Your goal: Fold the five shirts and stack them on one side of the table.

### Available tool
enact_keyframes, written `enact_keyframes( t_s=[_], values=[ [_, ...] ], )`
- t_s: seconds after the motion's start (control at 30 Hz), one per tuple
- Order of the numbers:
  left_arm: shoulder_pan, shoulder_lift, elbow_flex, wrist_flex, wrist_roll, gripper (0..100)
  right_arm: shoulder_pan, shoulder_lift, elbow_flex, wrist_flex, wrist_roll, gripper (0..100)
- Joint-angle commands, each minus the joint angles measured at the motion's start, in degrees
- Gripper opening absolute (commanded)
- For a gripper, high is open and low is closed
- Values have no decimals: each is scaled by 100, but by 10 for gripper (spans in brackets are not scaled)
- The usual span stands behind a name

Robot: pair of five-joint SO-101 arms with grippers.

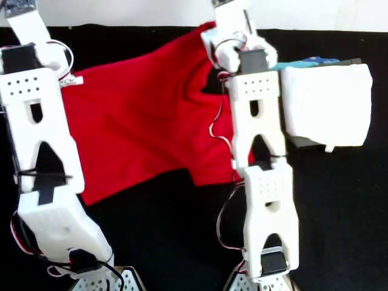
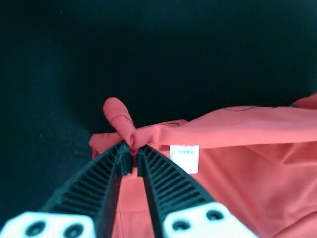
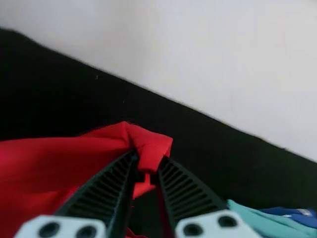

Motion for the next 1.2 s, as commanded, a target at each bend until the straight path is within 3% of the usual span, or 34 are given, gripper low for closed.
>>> enact_keyframes(
  t_s=[0.0, 0.17, 0.4, 0.67, 0.87, 1.17],
  values=[
    [-101, 145, -215, -264, -53, 8, -101, 215, -57, -426, 53, 5],
    [-171, 215, -215, -378, -53, 8, -347, 48, -198, -523, 79, 5],
    [-207, 215, -215, -343, -44, 8, -365, 31, -31, -1516, 79, 5],
    [-215, 224, -189, -343, -35, 8, -444, 497, 330, -1341, 53, 5],
    [-215, 233, -189, -343, -35, 8, -664, 382, 365, -233, 70, 5],
    [-207, 233, 13, -343, -44, 8, -497, 1596, 330, -611, 70, 5]
  ],
)
